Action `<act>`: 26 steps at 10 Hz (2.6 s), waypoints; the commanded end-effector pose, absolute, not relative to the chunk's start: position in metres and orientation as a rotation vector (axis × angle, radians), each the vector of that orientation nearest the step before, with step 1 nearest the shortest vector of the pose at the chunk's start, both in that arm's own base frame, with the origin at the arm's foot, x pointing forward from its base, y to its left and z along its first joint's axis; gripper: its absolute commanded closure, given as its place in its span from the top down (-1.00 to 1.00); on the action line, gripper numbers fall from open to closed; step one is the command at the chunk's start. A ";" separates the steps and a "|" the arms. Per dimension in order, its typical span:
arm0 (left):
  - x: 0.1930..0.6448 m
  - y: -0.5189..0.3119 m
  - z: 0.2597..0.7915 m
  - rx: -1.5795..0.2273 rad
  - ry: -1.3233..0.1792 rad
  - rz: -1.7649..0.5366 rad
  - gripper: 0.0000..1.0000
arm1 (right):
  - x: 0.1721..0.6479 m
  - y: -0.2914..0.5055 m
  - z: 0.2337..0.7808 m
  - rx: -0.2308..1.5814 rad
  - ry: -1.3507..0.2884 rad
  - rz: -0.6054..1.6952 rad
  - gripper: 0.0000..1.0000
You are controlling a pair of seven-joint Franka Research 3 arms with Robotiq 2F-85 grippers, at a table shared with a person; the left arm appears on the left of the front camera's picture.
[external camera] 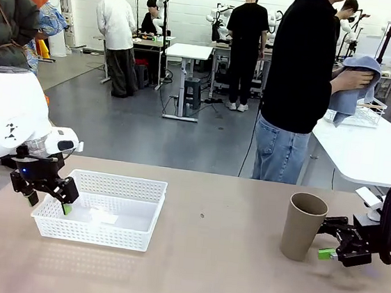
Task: Clean and organize the cups into the basket.
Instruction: Pick up the Organizing basket and move it to the center of the table, then pick up the Reusable plastic cup from the right side of the table and place it inside the Organizing basket.
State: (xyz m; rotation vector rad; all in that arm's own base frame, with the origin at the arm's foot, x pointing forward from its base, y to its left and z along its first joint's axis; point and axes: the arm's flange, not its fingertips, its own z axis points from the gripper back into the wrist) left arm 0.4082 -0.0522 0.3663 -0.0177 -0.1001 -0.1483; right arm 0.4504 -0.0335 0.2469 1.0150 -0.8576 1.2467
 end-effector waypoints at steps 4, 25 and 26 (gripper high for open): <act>0.386 -0.049 0.355 0.020 -0.110 -0.185 1.00 | 0.464 -0.010 0.249 0.994 -0.882 1.261 1.00; 0.399 -0.038 0.321 0.049 -0.003 -0.065 1.00 | 0.496 0.048 0.234 1.124 -0.809 1.252 1.00; 0.399 -0.036 0.320 0.055 -0.004 -0.071 1.00 | 0.495 0.049 0.234 1.128 -0.797 1.278 1.00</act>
